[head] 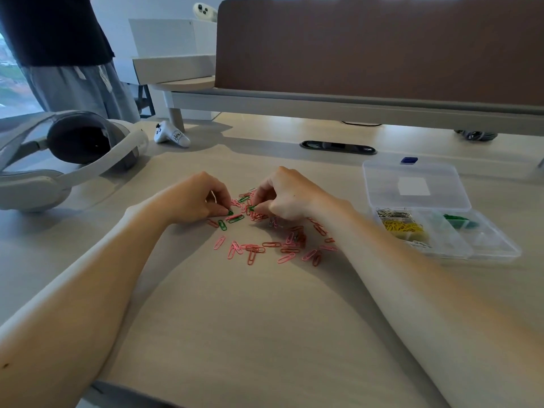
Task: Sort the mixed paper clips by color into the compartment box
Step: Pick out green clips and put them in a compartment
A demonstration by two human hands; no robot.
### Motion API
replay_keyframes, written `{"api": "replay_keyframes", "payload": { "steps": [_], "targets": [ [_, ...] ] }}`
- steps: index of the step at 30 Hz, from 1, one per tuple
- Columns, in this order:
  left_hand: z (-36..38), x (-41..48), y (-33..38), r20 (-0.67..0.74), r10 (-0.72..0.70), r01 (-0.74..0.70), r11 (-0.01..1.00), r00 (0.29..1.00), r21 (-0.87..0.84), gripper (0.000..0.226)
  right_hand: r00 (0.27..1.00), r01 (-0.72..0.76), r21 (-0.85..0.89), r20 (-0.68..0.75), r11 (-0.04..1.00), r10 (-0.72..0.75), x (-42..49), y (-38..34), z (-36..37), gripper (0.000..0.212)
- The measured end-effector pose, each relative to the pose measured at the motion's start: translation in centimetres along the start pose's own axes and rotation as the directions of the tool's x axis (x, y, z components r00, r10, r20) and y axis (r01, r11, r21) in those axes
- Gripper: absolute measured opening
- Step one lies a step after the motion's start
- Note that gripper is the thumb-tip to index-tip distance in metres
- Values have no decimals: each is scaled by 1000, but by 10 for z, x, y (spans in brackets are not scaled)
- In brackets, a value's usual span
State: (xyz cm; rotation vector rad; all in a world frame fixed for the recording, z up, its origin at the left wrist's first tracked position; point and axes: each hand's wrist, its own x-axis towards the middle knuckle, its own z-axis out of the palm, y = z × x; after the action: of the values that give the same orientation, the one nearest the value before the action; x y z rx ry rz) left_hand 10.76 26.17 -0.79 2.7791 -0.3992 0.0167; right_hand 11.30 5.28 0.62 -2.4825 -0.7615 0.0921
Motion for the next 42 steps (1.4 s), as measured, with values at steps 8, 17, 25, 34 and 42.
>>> {"api": "replay_keyframes", "payload": {
  "steps": [8,17,25,34,42],
  "targets": [
    [-4,-8,-7,-13,14,-15,1000,1000,-16,14,996,25,-31,83,999,-23,0,-8,8,8],
    [-10,-17,-12,-42,11,-16,991,999,-136,9,998,23,-48,67,999,-20,4,-7,14,10],
    [-12,-24,-6,106,134,-116,980,985,-162,18,998,51,-82,28,995,-49,8,-9,17,13],
    [-11,-23,0,135,120,-110,991,984,-79,17,996,57,-112,80,992,-48,14,-16,16,13],
    [-9,-21,1,132,91,-91,996,987,-5,14,992,35,-214,127,976,-8,19,-21,17,2]
  ]
}}
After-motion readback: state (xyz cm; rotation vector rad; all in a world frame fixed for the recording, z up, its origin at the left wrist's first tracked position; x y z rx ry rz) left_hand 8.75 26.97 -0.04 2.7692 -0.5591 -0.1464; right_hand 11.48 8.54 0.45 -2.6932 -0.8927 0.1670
